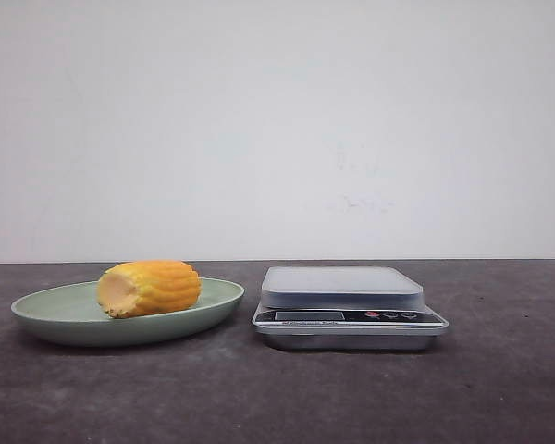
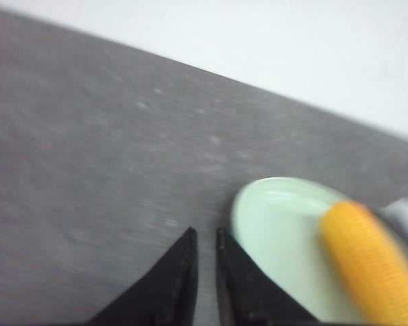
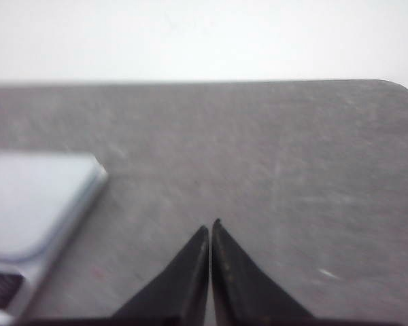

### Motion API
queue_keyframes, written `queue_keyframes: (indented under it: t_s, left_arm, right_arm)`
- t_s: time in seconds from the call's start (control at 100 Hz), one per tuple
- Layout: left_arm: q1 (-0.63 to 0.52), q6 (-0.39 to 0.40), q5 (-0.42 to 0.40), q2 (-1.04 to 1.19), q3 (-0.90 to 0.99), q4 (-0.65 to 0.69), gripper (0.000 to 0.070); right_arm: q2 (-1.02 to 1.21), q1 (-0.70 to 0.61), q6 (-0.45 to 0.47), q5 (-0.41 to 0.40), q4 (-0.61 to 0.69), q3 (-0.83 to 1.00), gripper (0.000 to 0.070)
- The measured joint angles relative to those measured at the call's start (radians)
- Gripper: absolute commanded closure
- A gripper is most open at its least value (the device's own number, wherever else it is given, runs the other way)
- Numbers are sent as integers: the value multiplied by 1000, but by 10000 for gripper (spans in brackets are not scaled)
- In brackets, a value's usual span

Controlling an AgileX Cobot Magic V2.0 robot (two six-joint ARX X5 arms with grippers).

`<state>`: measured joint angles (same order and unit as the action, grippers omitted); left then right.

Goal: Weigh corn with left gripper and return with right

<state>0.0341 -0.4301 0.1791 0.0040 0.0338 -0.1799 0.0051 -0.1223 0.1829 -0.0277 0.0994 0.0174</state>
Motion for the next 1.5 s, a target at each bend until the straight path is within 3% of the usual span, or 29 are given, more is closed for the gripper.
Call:
queue_keyframes:
  t_s: [0.2, 0.34, 0.48, 0.69, 0.74, 0.79, 0.84, 0.9, 0.95, 0.99, 1.22, 1.38, 1.5]
  left_arm:
    - [0, -226, 244, 2, 47, 2, 689]
    - [0, -290, 275, 18, 240, -38, 689]
    - [0, -211, 213, 138, 531, -126, 689]
    - [0, -33, 241, 406, 970, -387, 687]
    - [0, -5, 243, 449, 1052, -465, 645]
    - [0, 18, 243, 476, 1116, -525, 530]
    - [0, 32, 244, 484, 1156, -551, 366]
    - [0, 45, 244, 480, 1177, -559, 183]
    - [0, 51, 244, 472, 1185, -560, 118]
    - [-2, 54, 244, 468, 1188, -564, 104]
    - [-16, 55, 245, 475, 1187, -710, 104]
    - [-16, 51, 245, 480, 1151, -729, 106]
    - [-16, 5, 246, 523, 1127, -719, 106]
  right_arm:
    - [0, 0, 211, -146, -34, 71, 699]
    - [22, 0, 245, -188, 27, 253, 699]
    - [156, 0, 178, -188, 137, 504, 699]
    - [404, 0, 72, -189, 431, 926, 699]
    - [429, 0, 58, -199, 472, 998, 699]
    - [438, 0, 46, -225, 475, 1044, 693]
    - [437, 0, 38, -252, 462, 1070, 617]
    - [428, 0, 29, -288, 445, 1086, 416]
    - [426, 0, 29, -320, 431, 1089, 256]
    - [427, 0, 29, -344, 434, 1089, 192]
    - [430, 0, 34, -452, 517, 1088, 66]
    - [430, 0, 34, -443, 604, 1088, 62]
    - [430, 0, 34, -444, 649, 1088, 62]
